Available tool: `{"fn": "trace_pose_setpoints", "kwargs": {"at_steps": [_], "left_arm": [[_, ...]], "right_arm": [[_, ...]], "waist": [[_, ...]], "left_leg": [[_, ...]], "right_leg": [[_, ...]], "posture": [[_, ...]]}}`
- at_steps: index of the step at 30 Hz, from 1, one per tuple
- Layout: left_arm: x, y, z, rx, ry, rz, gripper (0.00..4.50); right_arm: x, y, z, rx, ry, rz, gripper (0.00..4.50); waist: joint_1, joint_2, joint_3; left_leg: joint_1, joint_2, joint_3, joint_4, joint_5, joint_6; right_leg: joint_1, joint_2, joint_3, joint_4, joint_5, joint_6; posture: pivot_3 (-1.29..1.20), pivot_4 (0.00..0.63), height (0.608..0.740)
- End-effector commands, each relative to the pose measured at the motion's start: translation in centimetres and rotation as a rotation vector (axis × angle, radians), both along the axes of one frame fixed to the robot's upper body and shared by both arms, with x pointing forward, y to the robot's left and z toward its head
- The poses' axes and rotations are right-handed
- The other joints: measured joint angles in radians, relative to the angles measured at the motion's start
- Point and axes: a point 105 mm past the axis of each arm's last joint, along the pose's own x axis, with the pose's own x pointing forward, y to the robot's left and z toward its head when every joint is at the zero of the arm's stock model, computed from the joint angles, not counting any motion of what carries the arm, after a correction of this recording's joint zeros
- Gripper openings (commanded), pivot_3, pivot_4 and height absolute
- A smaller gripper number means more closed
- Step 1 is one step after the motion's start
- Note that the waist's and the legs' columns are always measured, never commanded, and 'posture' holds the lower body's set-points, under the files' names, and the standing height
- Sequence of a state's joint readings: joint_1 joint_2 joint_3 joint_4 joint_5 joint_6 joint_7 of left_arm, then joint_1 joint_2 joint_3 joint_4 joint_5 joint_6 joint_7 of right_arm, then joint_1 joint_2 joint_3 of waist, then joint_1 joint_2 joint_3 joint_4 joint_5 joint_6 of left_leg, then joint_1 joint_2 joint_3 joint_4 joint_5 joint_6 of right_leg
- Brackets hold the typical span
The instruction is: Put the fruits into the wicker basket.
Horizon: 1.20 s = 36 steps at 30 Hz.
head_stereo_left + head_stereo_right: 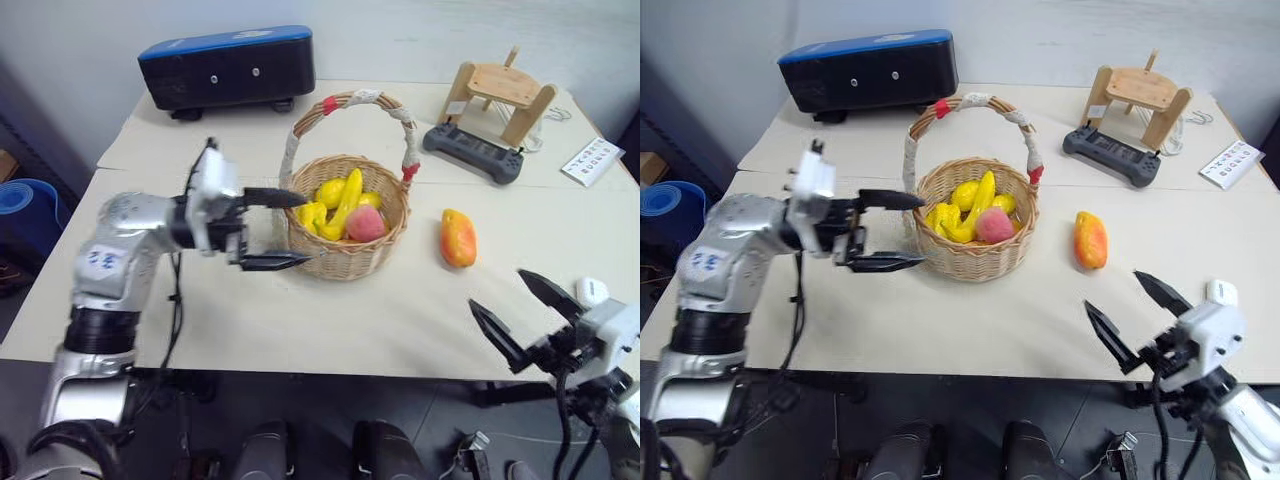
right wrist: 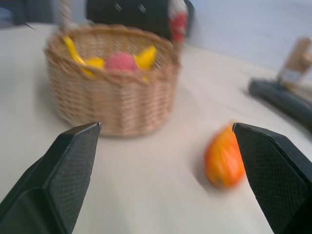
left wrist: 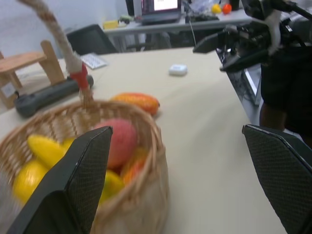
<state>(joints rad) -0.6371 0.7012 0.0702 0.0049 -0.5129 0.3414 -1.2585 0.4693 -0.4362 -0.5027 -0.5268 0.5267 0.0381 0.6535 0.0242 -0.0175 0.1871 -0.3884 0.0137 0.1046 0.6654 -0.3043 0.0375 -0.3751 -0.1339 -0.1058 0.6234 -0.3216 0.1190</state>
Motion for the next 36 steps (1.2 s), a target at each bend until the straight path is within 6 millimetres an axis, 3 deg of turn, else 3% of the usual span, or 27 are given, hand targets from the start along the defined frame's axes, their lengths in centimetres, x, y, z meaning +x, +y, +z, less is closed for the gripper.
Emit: {"fn": "trace_pose_setpoints", "kwargs": {"at_steps": [1, 4, 7, 10, 14, 19, 24, 36], "left_arm": [[-0.3, 4.7, 0.5, 0.004, -0.054, 0.137, 4.48], [-1.1, 6.4, -0.8, 0.041, -0.02, 0.171, 4.48], [-2.5, 7.8, -2.1, 0.049, 0.089, 0.166, 4.48], [-3.0, 8.7, -3.0, 0.069, 0.115, 0.195, 4.48], [-2.3, 6.3, -1.3, -0.023, 0.061, 0.155, 4.48], [-1.7, 3.1, -0.5, -0.08, 0.027, 0.088, 4.48], [-1.4, 2.6, -0.8, -0.085, 0.026, 0.091, 4.48], [-1.9, 2.0, -1.0, -0.08, 0.032, 0.099, 4.48]], "right_arm": [[-1.7, -3.5, -1.1, -0.057, 0.007, -0.166, 4.5], [-2.1, -4.5, -1.7, -0.067, 0.018, -0.204, 4.5], [-1.2, -4.5, -2.5, -0.01, 0.079, -0.162, 4.5], [1.8, -4.1, -0.4, -0.039, 0.039, -0.105, 4.5], [7.1, -3.7, 2.3, 0.072, 0.073, -0.126, 4.5], [13.7, -1.6, 1.7, -0.037, 0.306, -0.139, 4.5], [17.5, -0.3, 1.9, -0.036, 0.34, -0.177, 4.5], [19.6, 1.9, 0.5, -0.01, 0.403, -0.147, 4.5]], "waist": [[-0.002, 0.0, 0.0], [-0.007, 0.0, 0.0], [-0.019, 0.001, 0.0], [-0.029, 0.002, 0.001], [-0.034, 0.004, 0.003], [-0.025, 0.005, 0.003], [-0.029, 0.005, 0.003], [-0.031, 0.005, 0.003]], "left_leg": [[0.0, 0.0, 0.0, 0.0, 0.0, 0.0], [0.0, 0.0, 0.001, -0.001, -0.002, 0.0], [0.001, 0.0, 0.0, -0.001, -0.004, -0.002], [0.002, 0.0, -0.001, -0.001, -0.004, -0.003], [0.001, 0.0, -0.001, 0.0, -0.003, -0.002], [0.0, -0.001, -0.004, 0.0, -0.003, -0.003], [-0.003, -0.002, -0.002, -0.001, -0.001, 0.0], [-0.003, -0.001, 0.0, 0.0, 0.0, 0.0]], "right_leg": [[0.0, 0.0, 0.0, -0.001, 0.0, 0.0], [0.0, -0.001, 0.002, -0.002, 0.0, 0.0], [0.0, -0.009, 0.007, -0.003, 0.0, -0.001], [-0.001, -0.012, 0.005, -0.001, -0.001, -0.003], [-0.002, -0.013, 0.003, 0.0, -0.001, -0.003], [-0.002, -0.012, 0.0, 0.004, -0.002, -0.003], [-0.003, -0.007, -0.004, 0.003, -0.001, -0.002], [-0.003, -0.006, -0.006, 0.003, -0.001, -0.002]], "posture": [[0.0, 0.15, 0.74], [0.0, 0.15, 0.74], [0.0, 0.15, 0.74], [0.0, 0.15, 0.74], [0.0, 0.15, 0.74], [0.0, 0.15, 0.74], [0.0, 0.15, 0.74], [0.0, 0.15, 0.74]]}}
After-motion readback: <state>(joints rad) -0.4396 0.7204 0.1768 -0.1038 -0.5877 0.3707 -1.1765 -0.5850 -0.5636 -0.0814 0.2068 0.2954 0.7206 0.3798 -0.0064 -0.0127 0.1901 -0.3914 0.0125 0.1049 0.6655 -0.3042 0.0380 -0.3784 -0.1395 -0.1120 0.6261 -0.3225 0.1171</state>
